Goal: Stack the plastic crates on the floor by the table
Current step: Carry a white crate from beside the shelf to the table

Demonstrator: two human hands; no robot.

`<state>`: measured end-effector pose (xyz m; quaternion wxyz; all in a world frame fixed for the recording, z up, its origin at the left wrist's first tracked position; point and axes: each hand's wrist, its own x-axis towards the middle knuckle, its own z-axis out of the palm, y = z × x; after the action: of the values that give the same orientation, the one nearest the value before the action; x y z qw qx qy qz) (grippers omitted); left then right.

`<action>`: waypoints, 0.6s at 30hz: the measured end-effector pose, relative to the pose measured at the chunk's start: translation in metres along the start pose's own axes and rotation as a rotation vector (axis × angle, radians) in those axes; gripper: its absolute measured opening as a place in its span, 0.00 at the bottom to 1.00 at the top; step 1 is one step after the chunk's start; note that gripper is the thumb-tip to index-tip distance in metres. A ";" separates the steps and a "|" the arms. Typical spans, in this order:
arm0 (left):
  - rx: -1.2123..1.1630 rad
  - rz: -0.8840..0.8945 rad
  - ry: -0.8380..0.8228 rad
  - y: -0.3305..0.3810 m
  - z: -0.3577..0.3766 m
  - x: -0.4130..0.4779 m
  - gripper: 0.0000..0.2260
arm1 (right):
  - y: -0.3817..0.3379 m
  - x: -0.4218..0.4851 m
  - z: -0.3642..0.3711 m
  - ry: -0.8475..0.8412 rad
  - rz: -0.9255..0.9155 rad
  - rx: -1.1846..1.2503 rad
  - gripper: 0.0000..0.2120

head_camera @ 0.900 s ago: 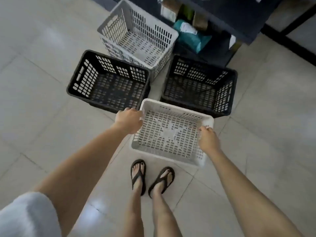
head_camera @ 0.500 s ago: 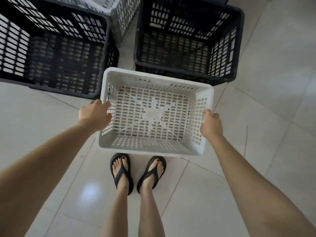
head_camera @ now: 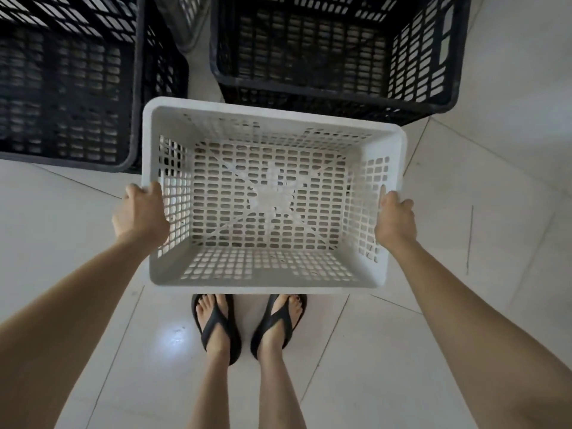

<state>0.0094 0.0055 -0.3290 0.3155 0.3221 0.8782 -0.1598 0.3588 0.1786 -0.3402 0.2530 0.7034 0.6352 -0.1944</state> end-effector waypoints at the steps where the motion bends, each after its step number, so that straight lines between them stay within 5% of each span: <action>1: -0.007 0.003 -0.006 -0.001 -0.001 -0.002 0.18 | 0.003 -0.003 -0.002 0.002 -0.006 0.008 0.24; 9: -0.031 0.031 -0.028 -0.011 -0.050 -0.065 0.15 | 0.035 -0.070 -0.049 -0.035 -0.004 0.001 0.23; 18: 0.027 0.187 -0.046 -0.008 -0.204 -0.167 0.14 | 0.082 -0.168 -0.207 -0.082 0.050 0.009 0.17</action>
<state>0.0113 0.0212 -0.0660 0.3445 0.4031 0.8346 -0.1490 0.4104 0.1641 -0.0663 0.2807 0.7114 0.6057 -0.2195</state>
